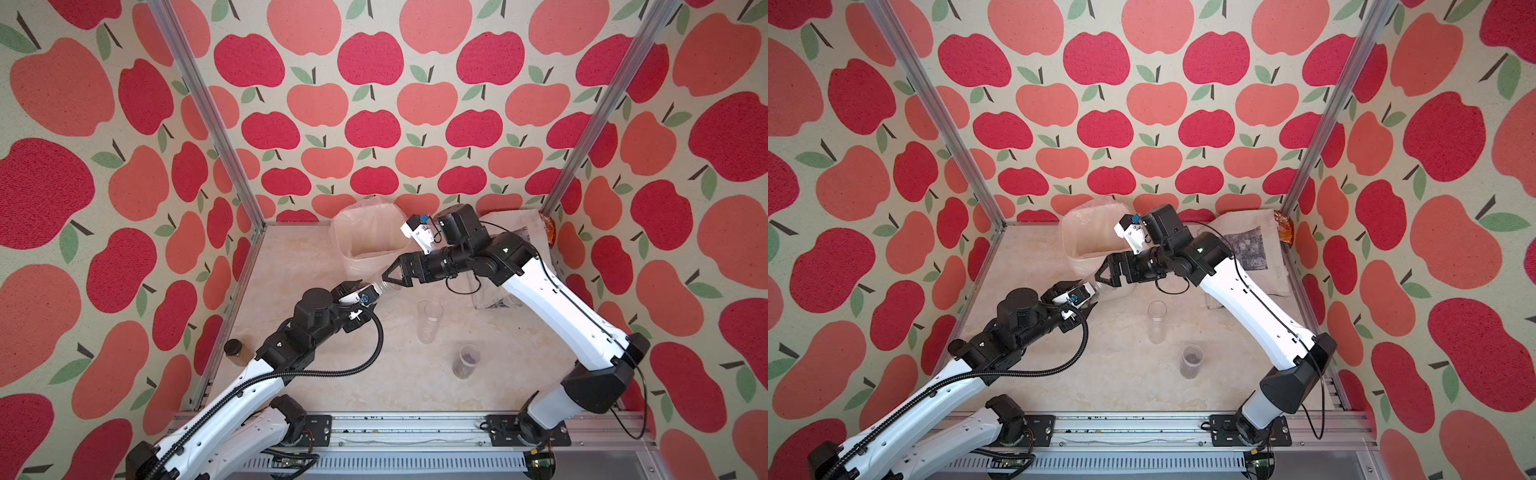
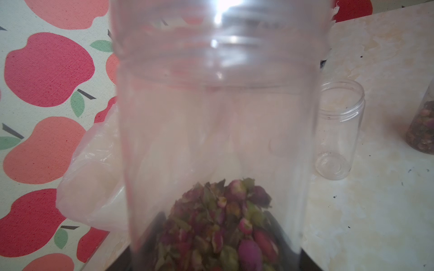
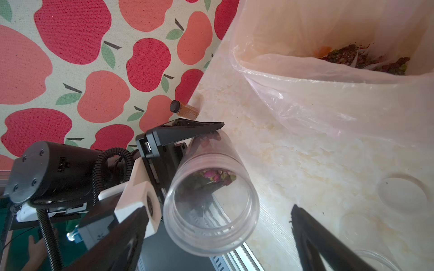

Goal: Empty the moldy dried flower tea in the jars
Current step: Unscrew the lid from the jar.

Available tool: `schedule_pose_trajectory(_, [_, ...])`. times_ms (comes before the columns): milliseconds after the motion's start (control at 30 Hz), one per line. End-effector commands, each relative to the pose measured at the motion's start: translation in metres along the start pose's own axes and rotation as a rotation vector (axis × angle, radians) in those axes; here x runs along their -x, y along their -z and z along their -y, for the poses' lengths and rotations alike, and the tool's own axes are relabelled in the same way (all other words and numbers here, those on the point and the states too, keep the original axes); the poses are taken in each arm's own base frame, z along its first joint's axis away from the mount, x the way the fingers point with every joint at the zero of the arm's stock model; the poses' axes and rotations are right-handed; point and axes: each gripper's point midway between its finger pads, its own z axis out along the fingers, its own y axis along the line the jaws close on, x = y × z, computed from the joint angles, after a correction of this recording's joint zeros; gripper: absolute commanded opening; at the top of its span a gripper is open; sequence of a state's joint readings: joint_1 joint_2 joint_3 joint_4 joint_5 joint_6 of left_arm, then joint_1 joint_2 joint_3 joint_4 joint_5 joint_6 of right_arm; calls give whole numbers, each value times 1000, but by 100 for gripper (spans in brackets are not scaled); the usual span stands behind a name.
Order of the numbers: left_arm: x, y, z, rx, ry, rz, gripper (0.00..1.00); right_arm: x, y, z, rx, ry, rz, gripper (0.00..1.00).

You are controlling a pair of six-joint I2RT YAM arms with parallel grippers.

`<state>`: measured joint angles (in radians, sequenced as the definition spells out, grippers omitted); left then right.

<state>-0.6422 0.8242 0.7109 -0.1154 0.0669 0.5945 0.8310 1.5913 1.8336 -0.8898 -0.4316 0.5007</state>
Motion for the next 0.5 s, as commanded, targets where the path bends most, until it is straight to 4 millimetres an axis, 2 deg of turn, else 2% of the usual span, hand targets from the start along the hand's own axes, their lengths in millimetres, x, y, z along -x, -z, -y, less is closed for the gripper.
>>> schedule_pose_trajectory(0, [7, 4, -4, 26, -13, 27, 0, -4, -9, -3, 28, -20, -31, 97])
schedule_pose_trajectory(133, [6, 4, -4, 25, -15, 24, 0, -5, -13, -5, 49, -22, -47, 87])
schedule_pose_trajectory(467, [4, 1, 3, -15, -4, 15, 0, -12, -20, -20, 115, 46, -90, 50])
